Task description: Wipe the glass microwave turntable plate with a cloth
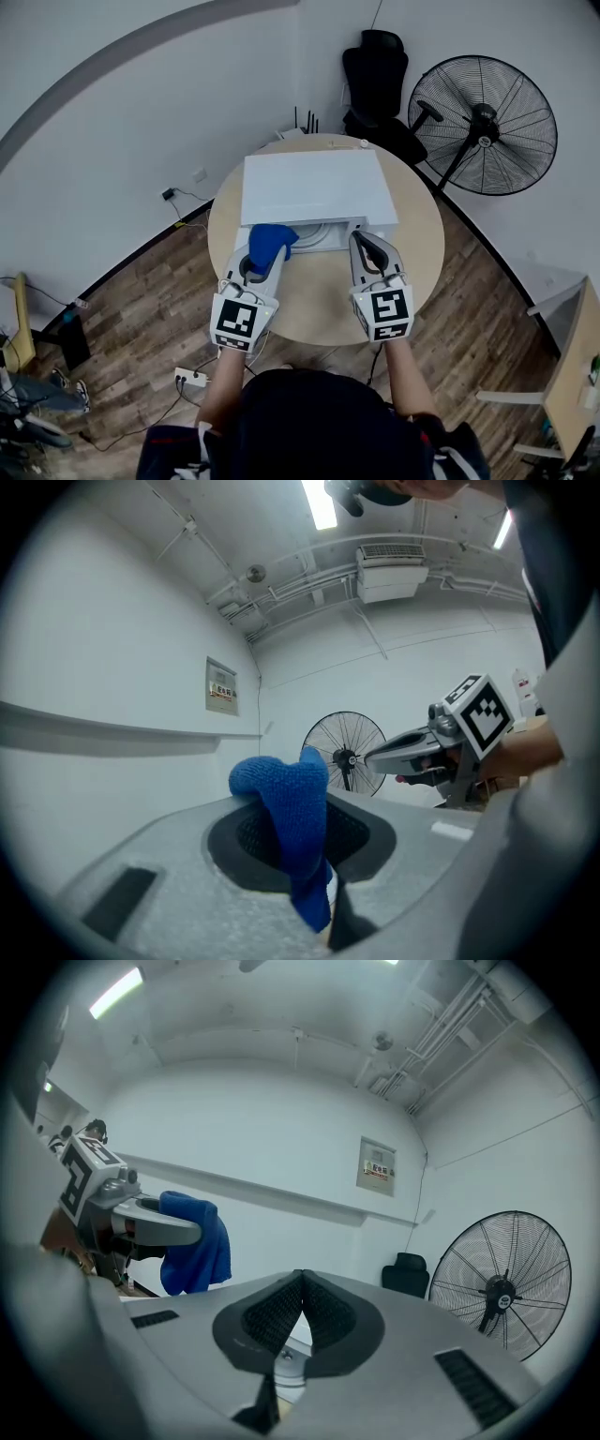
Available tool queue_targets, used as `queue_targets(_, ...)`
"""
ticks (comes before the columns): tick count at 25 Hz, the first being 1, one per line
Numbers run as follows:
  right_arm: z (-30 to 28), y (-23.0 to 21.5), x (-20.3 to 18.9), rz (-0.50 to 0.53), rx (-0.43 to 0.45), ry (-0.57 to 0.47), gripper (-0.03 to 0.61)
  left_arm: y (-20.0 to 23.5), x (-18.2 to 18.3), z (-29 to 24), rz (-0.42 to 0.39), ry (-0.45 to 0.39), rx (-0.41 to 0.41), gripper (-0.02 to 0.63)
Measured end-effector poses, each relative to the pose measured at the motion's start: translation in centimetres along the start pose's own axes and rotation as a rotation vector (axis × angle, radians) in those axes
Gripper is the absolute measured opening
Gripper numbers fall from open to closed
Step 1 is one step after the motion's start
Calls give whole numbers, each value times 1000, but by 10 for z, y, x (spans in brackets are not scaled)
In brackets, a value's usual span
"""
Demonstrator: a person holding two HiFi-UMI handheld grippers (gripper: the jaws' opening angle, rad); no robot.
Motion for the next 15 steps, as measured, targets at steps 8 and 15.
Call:
queue_targets(8, -3, -1, 1, 13, 9, 6, 11, 2, -1, -3, -20, 16, 8, 54)
queue_targets(15, -1, -2, 0, 16, 12, 7, 11, 0, -2, -4, -9, 17, 1, 54)
Point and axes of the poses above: the fingertips, and each gripper's own axes: z backward along the fingers, y to its left, x out of its top, the point moved 10 cm from there along z, backward along the fingers, and after that the axes turned 4 degrees about z, right-handed, at the moved point
